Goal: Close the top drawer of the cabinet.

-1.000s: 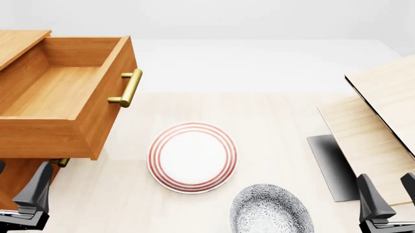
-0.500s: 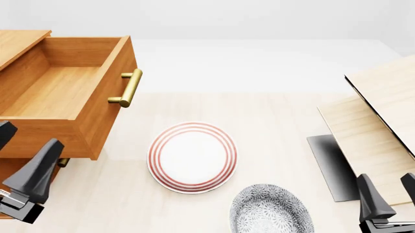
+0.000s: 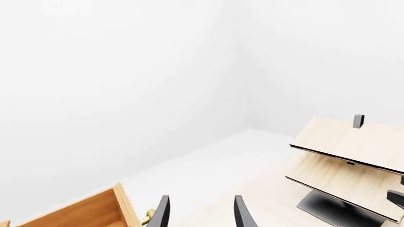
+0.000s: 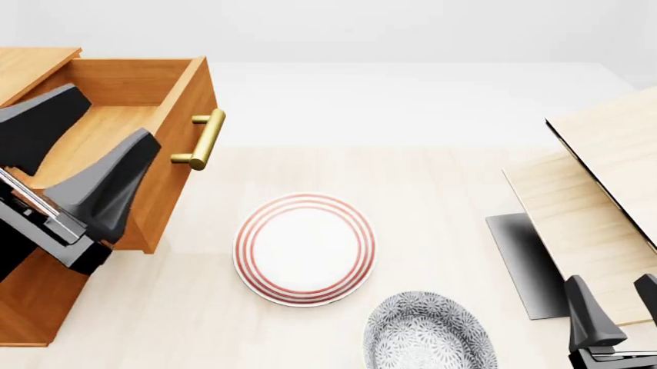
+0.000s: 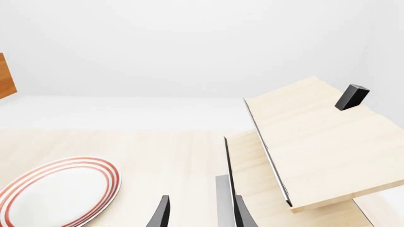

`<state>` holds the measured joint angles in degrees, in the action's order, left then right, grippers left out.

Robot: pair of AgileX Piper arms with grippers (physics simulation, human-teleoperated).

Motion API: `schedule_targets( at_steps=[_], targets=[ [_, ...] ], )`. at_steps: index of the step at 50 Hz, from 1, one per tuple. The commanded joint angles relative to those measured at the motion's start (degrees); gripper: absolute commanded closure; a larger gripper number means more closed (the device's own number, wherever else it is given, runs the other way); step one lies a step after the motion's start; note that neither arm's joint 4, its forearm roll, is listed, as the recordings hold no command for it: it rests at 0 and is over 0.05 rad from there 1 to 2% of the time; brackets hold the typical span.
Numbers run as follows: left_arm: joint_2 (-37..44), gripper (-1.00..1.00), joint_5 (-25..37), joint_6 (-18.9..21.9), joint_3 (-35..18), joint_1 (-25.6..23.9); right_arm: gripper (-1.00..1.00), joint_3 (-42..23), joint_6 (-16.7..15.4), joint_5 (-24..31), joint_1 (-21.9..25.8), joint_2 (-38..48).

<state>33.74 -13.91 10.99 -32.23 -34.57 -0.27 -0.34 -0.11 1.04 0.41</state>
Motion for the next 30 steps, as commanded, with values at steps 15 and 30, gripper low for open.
schedule_targets(
  at_steps=[15, 30],
  targets=[
    [19.33, -1.0, -8.71, 7.57, -12.88, -9.82, -1.0, -0.01, 0.01, -0.09, 0.0, 0.1],
    [29.88, -1.0, -9.18, 11.43, -22.9, -11.51, -1.0, -0.04, 0.01, 0.06, -0.01, -0.03]
  ],
)
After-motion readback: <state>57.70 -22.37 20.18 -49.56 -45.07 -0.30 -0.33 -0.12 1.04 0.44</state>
